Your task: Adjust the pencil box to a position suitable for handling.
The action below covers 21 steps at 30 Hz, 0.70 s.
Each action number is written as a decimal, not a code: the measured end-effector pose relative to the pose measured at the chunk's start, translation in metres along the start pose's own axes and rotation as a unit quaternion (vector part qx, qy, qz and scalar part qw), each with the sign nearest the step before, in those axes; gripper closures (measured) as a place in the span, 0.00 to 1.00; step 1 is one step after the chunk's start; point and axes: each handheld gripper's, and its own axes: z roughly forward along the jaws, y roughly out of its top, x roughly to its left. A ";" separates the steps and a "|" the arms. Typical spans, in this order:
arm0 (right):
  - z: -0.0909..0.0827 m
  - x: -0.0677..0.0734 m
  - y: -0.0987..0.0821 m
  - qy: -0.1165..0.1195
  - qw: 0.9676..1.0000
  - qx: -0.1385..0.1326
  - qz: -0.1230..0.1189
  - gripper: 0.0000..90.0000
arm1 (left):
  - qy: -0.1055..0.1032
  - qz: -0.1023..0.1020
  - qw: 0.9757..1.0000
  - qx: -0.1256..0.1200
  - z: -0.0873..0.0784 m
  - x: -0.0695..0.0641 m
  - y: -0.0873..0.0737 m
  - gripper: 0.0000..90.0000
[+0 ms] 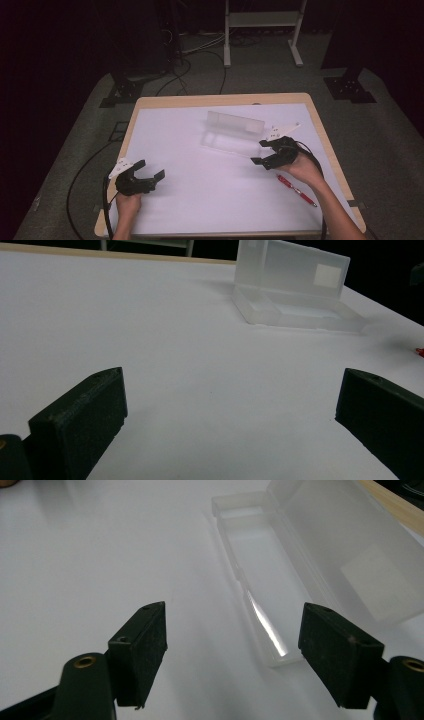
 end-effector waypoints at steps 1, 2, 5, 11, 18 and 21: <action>0.002 0.000 0.001 0.001 1.000 0.001 0.000 0.30 | 0.000 0.000 1.000 0.000 0.000 0.000 0.000 0.00; 0.004 -0.001 0.002 0.001 1.000 0.002 -0.003 0.30 | 0.000 0.000 1.000 0.000 0.000 0.000 0.000 0.00; 0.008 -0.002 0.006 0.002 1.000 0.002 -0.004 0.30 | 0.000 0.000 1.000 0.000 0.000 0.000 0.000 0.00; 0.014 -0.006 0.011 0.004 1.000 0.005 -0.005 0.30 | 0.000 -0.007 1.000 -0.001 -0.001 0.001 0.000 0.00; 0.024 -0.008 0.015 0.009 1.000 0.014 -0.009 0.30 | 0.000 -0.007 1.000 -0.002 0.000 0.001 0.000 0.00; 0.029 -0.010 0.018 0.012 1.000 0.013 -0.009 0.30 | 0.001 -0.008 1.000 -0.002 0.000 0.001 0.000 0.00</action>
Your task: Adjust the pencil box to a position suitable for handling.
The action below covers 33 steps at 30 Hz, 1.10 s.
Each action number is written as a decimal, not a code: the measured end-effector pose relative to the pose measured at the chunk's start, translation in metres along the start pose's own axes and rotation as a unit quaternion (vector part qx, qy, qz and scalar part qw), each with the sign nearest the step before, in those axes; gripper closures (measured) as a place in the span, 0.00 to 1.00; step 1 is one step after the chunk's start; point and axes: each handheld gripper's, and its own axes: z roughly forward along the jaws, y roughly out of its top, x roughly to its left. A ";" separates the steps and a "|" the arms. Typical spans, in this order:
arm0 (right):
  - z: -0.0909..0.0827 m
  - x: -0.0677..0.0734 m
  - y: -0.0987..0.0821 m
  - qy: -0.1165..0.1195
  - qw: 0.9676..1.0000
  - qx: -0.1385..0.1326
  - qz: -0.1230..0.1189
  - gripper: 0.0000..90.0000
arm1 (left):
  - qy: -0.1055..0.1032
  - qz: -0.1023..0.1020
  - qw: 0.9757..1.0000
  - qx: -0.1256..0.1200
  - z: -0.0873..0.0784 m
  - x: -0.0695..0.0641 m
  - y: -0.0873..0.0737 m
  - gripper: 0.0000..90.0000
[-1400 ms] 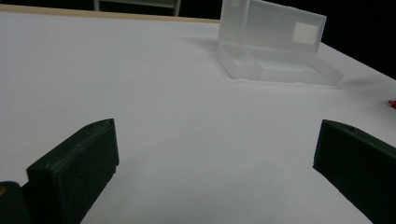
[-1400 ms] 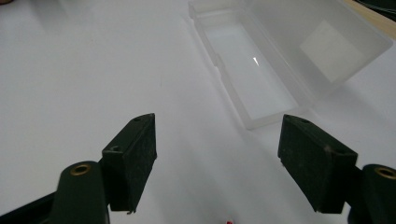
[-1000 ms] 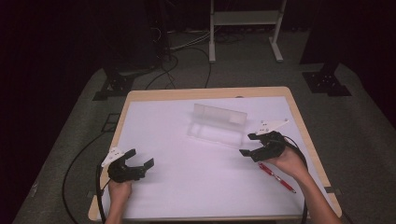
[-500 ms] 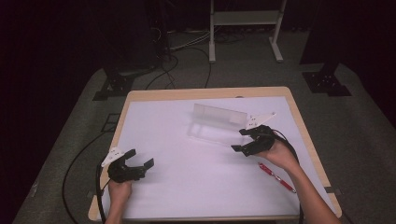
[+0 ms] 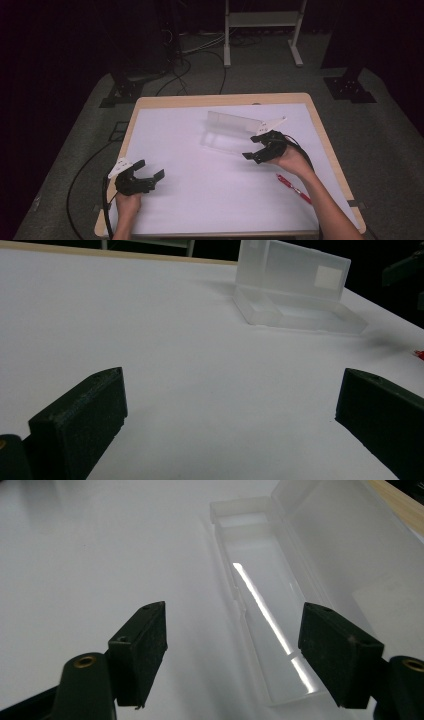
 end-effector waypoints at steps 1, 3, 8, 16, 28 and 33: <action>0.002 0.000 0.001 0.000 1.000 0.002 0.000 0.30 | 0.000 0.000 1.000 0.000 0.000 0.000 0.000 0.00; 0.005 -0.001 0.003 0.003 1.000 0.002 0.001 0.31 | 0.000 0.000 1.000 -0.001 0.000 0.000 0.000 0.00; 0.016 -0.004 0.006 0.007 1.000 0.004 0.003 0.32 | 0.000 -0.003 1.000 -0.002 0.000 0.000 0.000 0.00; 0.033 -0.008 0.004 0.016 1.000 0.017 0.008 0.36 | 0.000 -0.004 1.000 -0.002 0.000 0.000 0.000 0.00; 0.057 -0.012 0.003 0.028 0.999 0.040 0.007 0.44 | 0.000 -0.005 1.000 -0.002 0.000 0.001 0.000 0.00; 0.063 -0.015 0.004 0.033 0.999 0.042 0.010 0.50 | -0.002 -0.008 1.000 -0.001 0.000 0.001 0.000 0.00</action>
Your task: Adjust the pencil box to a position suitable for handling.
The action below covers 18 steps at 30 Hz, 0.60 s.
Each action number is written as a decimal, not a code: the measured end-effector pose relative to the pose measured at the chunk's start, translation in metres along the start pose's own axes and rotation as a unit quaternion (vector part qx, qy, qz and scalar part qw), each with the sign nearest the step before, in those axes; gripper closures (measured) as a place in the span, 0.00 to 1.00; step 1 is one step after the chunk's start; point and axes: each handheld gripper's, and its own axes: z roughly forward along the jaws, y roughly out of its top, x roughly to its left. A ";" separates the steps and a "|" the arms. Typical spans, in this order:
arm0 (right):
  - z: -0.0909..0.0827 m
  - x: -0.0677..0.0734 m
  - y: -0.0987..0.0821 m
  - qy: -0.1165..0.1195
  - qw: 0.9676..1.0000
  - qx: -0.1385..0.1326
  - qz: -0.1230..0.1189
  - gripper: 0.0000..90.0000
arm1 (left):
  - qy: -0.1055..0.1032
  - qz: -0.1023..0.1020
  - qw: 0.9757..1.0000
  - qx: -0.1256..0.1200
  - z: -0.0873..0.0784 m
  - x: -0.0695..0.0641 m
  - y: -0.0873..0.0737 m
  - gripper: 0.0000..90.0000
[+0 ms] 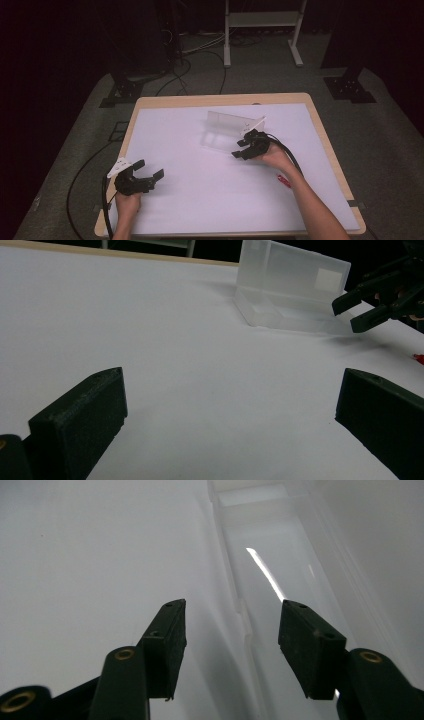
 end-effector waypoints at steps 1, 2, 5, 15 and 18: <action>0.001 0.000 0.000 -0.001 1.000 0.003 -0.002 0.51 | 0.000 0.001 1.000 0.001 0.000 0.000 0.000 0.00; 0.002 0.000 0.000 -0.003 1.000 0.006 -0.002 0.53 | 0.000 0.002 1.000 -0.001 0.000 0.000 0.000 0.00; 0.006 -0.001 -0.001 -0.004 1.000 0.010 -0.001 0.57 | -0.002 0.003 1.000 -0.002 -0.001 0.000 0.000 0.00; 0.013 -0.003 -0.001 -0.018 1.000 0.009 -0.005 0.70 | -0.001 0.000 1.000 -0.001 0.000 0.000 0.000 0.00; 0.015 -0.003 -0.001 -0.018 1.000 0.012 -0.008 0.72 | -0.001 0.000 1.000 0.000 0.000 0.000 0.000 0.00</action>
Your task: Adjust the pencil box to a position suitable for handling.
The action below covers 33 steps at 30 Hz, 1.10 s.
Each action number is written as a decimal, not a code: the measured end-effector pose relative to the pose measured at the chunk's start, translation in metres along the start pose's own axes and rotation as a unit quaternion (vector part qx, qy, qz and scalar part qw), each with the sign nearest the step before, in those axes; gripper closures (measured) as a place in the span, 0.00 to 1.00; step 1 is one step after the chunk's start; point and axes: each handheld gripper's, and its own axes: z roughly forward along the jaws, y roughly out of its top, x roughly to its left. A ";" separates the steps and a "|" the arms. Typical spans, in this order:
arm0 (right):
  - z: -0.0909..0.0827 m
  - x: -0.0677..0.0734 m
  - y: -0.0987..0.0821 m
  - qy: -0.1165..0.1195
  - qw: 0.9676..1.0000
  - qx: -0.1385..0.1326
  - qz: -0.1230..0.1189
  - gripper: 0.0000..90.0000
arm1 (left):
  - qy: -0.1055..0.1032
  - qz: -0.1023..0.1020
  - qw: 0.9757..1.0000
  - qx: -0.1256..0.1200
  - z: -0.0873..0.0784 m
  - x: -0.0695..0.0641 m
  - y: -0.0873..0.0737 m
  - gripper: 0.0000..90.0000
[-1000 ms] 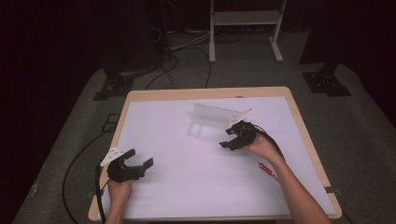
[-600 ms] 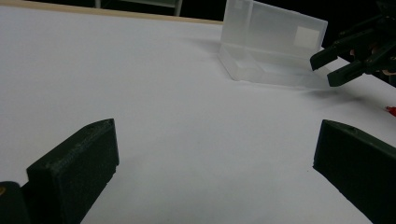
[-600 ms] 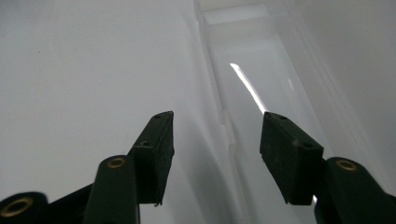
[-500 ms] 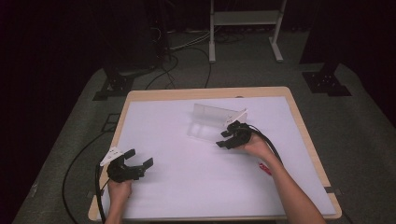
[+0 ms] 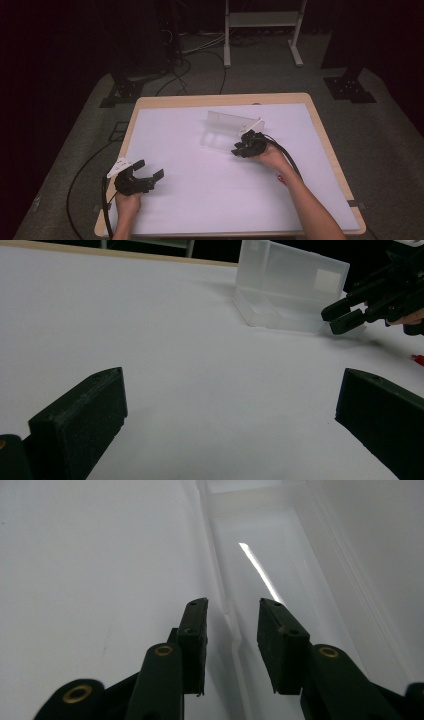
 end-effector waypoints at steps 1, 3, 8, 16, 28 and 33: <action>0.000 0.000 0.000 -0.001 1.000 0.000 -0.001 0.74 | 0.000 0.000 1.000 0.000 0.000 0.000 0.000 0.00; 0.001 -0.001 0.000 0.000 1.000 -0.002 0.000 0.76 | 0.000 -0.001 1.000 0.000 0.000 0.000 0.000 0.00; 0.003 0.000 0.000 0.003 1.000 0.006 -0.003 0.80 | 0.000 -0.001 1.000 -0.002 -0.001 0.001 0.000 0.00; 0.004 -0.001 -0.002 0.001 1.000 0.011 -0.005 0.93 | -0.001 -0.003 1.000 -0.003 -0.001 0.001 0.000 0.00; 0.006 0.003 0.000 -0.002 1.000 0.006 -0.025 0.95 | -0.001 -0.008 1.000 -0.005 -0.001 0.001 0.000 0.00; 0.004 0.002 0.000 -0.003 0.999 0.005 -0.032 0.96 | -0.001 -0.008 1.000 -0.004 -0.001 0.002 0.000 0.00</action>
